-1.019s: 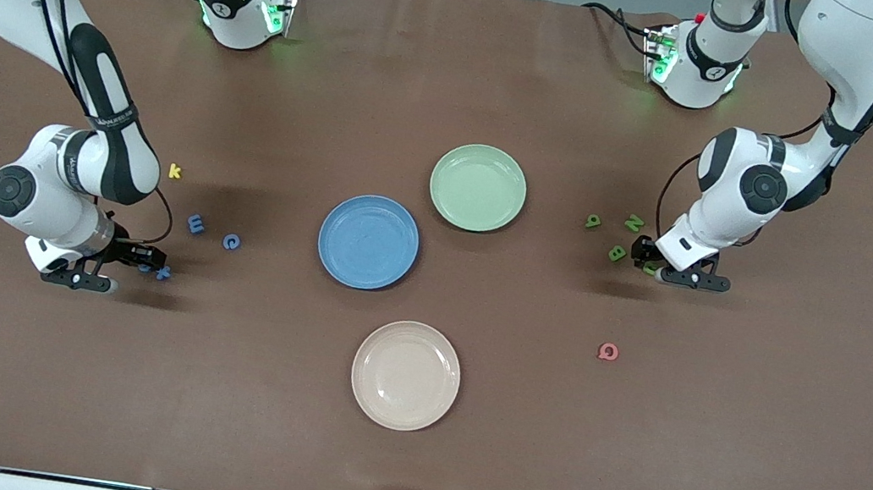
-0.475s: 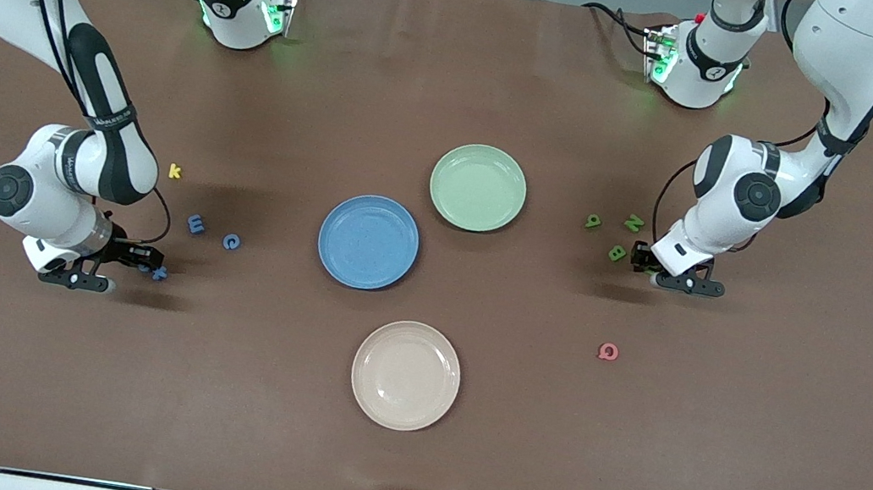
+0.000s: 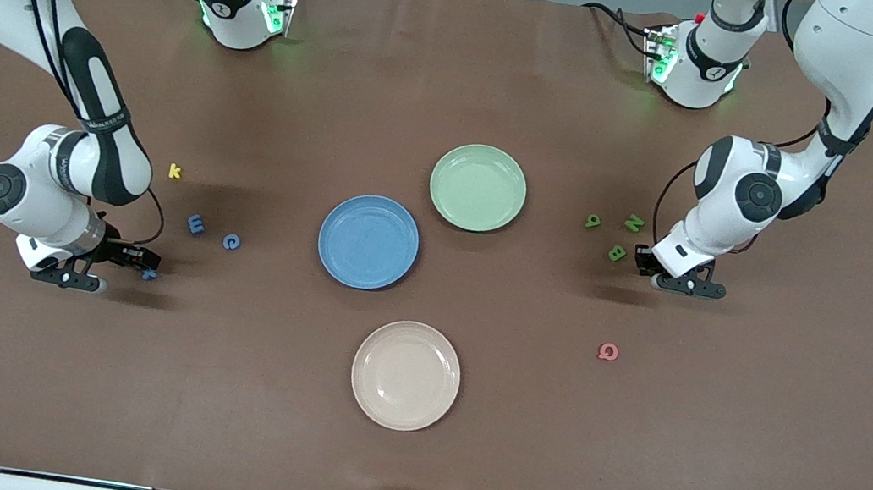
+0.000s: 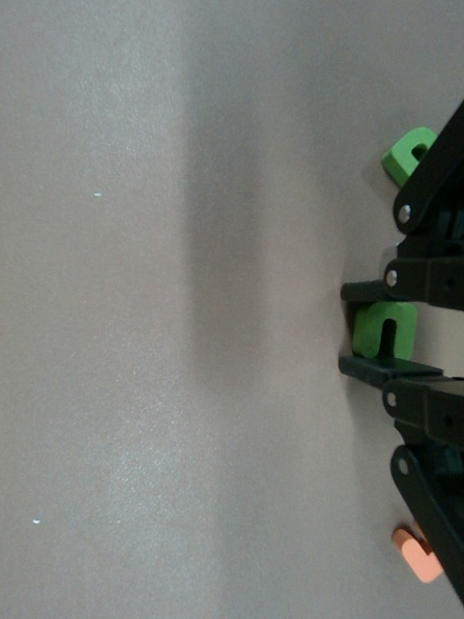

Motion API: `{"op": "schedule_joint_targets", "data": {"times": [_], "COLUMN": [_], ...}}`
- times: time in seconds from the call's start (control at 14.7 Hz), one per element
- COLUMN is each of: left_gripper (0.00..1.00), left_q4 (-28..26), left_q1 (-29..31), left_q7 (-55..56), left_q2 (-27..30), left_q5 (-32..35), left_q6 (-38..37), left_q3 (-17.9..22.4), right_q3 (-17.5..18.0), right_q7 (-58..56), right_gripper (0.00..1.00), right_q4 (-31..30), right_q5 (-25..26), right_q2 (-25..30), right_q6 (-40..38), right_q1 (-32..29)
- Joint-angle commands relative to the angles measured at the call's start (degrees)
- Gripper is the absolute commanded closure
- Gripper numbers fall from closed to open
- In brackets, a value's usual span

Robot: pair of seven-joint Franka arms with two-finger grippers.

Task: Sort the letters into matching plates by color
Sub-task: 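Carry the green letter to the green plate with the left gripper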

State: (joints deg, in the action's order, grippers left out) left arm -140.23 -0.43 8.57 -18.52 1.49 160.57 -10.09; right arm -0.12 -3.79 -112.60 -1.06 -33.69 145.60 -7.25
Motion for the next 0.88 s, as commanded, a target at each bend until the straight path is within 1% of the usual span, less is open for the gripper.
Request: {"op": "schedule_joint_targets", "data": {"times": [0.0,0.14,0.27,0.34,0.41,0.48,0.61,0.68,0.82], "left_gripper": [0.76,0.76,0.76,0.76,0.76,0.76,0.78,0.78,0.78], "left_q4": [0.0,0.0,0.7,0.9,1.5,1.9,4.2,5.4,6.4], "left_q1": [0.0,-0.5,-0.5,-0.5,-0.5,-0.4,-0.5,-0.5,-0.8], "left_q7": [0.5,0.6,3.3,5.4,8.0,11.3,18.5,22.4,27.9], "left_q2": [2.0,5.3,9.4,10.6,11.5,12.3,12.4,11.9,11.1], "left_q5": [1.4,1.5,1.5,1.5,1.5,1.5,1.4,1.4,1.4], "left_q6": [-0.2,-4.8,-11.6,-13.7,-15.4,-17.3,-22.1,-24.4,-24.7], "left_q3": [-0.2,-0.8,-2.9,-4.7,-6.7,-8.9,-14.2,-17.1,-21.2], "right_q3": [0.6,0.6,0.6,0.6,0.6,0.6,0.6,0.6,0.6], "right_q7": [-0.7,-0.7,-0.7,-0.6,-0.5,-0.6,-0.6,-0.4,0.2], "right_gripper": [0.4,0.4,0.41,0.45,0.52,0.54,0.53,0.53,0.52], "right_q4": [0.5,0.5,0.5,0.6,1.1,1.7,2.6,4.0,6.2], "right_q5": [-0.3,-0.3,-0.3,-0.3,-0.3,-0.3,-0.3,-0.3,-0.3], "right_q2": [-1.6,-1.6,-1.7,-1.6,-1.6,-1.6,-1.6,-1.6,-1.5], "right_q6": [0.9,0.9,0.9,0.7,0.2,0.0,-1.6,-4.3,-8.8], "right_q1": [-1.1,-1.0,-1.0,-0.8,-0.5,-0.4,-0.4,-0.4,0.2]}}
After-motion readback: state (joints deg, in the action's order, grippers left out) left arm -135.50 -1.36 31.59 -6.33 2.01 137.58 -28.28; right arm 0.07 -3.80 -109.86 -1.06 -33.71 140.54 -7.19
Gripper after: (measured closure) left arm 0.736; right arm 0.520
